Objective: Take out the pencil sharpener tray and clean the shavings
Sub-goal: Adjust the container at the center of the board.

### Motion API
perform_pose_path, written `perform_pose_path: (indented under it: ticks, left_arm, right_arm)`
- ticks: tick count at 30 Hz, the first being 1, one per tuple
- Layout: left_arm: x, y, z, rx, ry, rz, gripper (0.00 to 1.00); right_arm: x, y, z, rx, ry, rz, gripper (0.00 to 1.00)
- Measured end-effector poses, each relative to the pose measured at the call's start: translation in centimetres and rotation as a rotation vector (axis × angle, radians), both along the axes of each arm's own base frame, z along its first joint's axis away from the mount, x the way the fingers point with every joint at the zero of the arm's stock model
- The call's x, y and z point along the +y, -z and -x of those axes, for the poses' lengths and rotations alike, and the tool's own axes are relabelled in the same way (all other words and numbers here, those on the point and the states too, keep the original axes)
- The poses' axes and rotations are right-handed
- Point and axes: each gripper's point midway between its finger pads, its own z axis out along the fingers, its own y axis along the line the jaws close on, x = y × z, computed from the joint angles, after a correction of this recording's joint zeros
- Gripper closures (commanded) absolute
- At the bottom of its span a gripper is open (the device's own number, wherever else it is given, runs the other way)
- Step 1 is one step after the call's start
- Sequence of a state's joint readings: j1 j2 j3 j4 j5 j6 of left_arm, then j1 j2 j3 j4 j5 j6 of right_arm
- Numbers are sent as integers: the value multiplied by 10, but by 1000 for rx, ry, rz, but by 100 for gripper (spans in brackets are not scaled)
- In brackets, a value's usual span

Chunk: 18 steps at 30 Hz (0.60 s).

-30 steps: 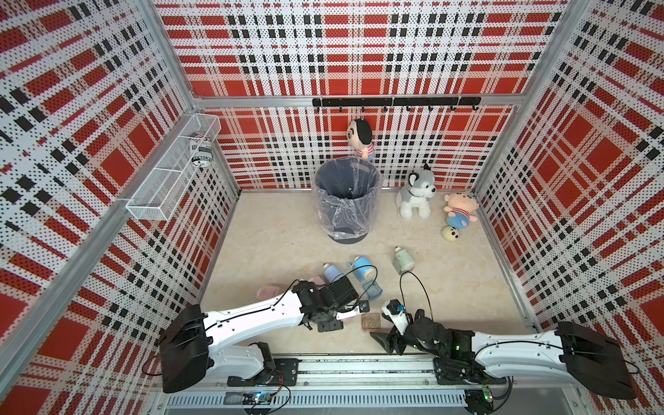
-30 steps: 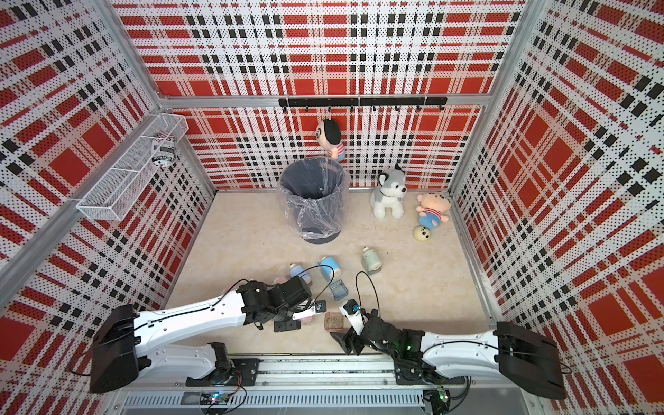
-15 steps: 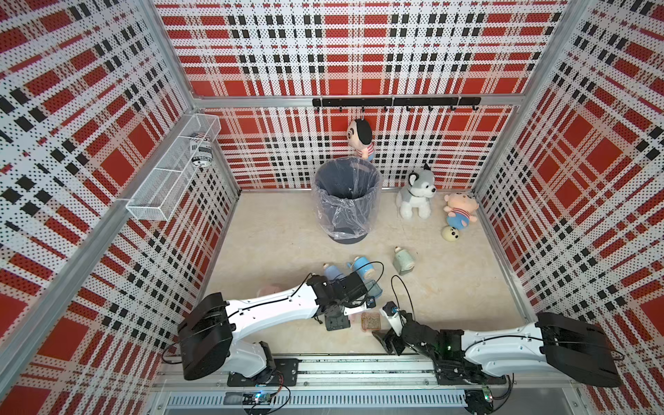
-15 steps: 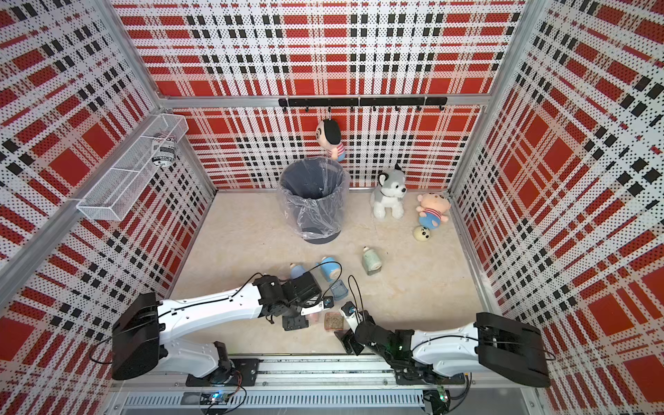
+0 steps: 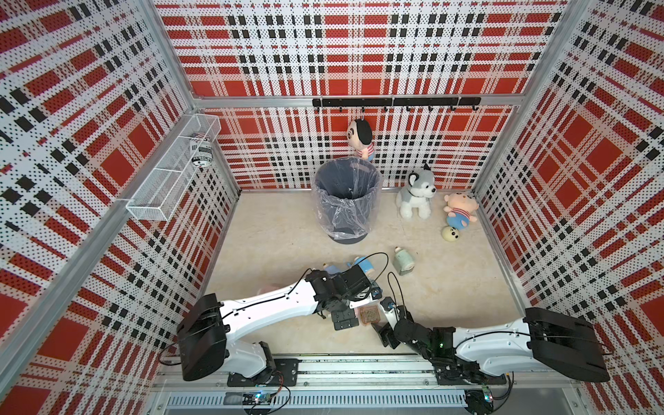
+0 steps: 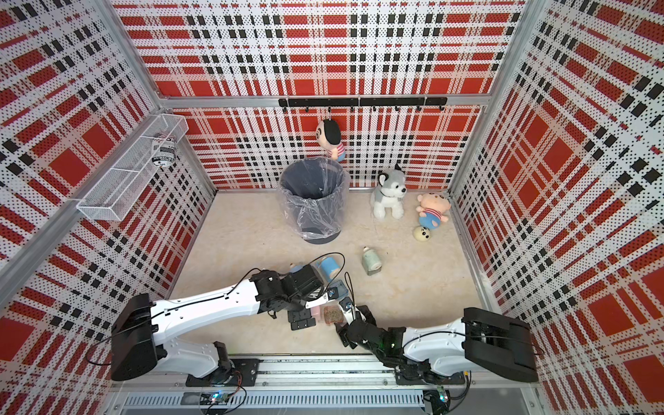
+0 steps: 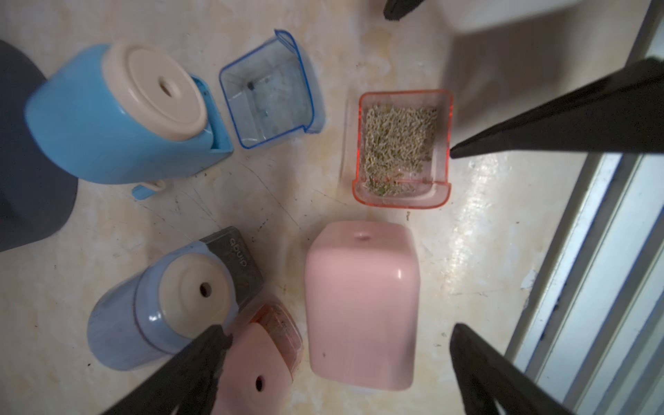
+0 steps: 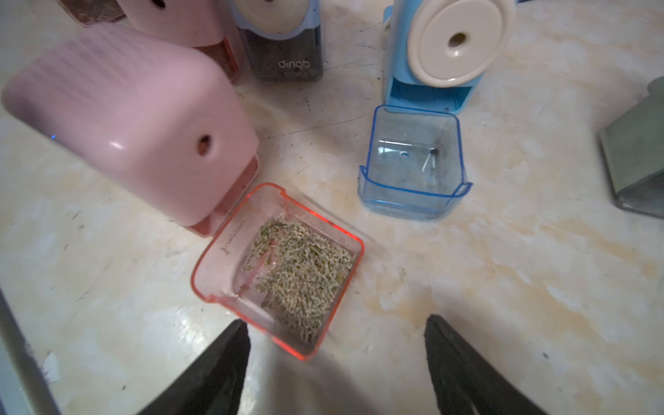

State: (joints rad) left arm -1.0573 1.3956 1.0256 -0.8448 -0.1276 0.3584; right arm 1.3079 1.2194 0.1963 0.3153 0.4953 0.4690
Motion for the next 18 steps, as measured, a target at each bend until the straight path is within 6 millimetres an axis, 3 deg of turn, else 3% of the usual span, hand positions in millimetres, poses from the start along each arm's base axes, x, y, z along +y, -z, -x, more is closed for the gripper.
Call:
perform_pose_path:
  ticks: [6, 11, 14, 18]
  left_arm:
    - [-20, -36, -17, -90, -134, 145, 2]
    - [-23, -49, -36, -156, -297, 232, 2]
    - [-20, -61, -50, -212, -401, 309, 2]
    - [5, -90, -76, -291, -584, 487, 2]
  right_arm:
    - [-14, 2, -16, -14, 105, 15, 16]
    - [-23, 0, -36, 8, 232, -6, 15]
    - [-25, -6, -44, 30, 302, -34, 16]
    - [-22, -13, -39, 71, 311, -72, 16]
